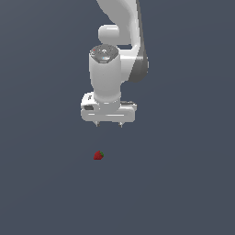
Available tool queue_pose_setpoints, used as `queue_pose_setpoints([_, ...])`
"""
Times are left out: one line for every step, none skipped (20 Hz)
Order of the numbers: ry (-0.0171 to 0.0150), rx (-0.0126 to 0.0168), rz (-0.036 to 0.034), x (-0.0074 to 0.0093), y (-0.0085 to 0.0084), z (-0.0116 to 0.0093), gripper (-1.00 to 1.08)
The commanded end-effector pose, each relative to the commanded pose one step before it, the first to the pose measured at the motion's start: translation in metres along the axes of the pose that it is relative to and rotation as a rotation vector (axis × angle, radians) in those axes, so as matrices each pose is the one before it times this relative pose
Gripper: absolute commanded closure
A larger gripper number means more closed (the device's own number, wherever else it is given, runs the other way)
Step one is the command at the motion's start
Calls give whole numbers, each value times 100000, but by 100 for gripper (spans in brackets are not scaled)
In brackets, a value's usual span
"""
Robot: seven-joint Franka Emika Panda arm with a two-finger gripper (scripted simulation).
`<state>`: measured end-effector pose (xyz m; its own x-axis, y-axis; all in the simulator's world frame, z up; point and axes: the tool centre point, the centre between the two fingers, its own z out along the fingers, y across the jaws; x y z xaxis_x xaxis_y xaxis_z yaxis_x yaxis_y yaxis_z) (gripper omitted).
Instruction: Pick up the object and move it to a goal position.
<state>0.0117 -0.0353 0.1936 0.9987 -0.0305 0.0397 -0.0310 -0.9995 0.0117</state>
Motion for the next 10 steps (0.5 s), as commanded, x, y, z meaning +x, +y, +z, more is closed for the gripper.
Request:
queue_pose_setpoints([0, 0, 0, 0, 1, 0, -92])
queue_pose_setpoints([14, -62, -123, -4, -15, -23, -92])
queue_pose_setpoints([35, -164, -325, -10, -21, -64, -92])
queue_pose_setpoints([57, -267, -528, -16, -41, -104, -92])
queue_pose_setpoints([77, -366, -717, -22, -56, -143, -92])
queue_pose_setpoints([97, -459, -887, -28, -68, -181, -92])
queue_pose_setpoints([99, -461, -872, -29, -70, -185, -92])
queue_pose_setpoints([76, -351, -640, -23, -52, -143, -92])
queue_pose_setpoints([53, -239, -411, -17, -37, -100, -92])
queue_pose_setpoints([30, -126, -189, -11, -21, -55, -92])
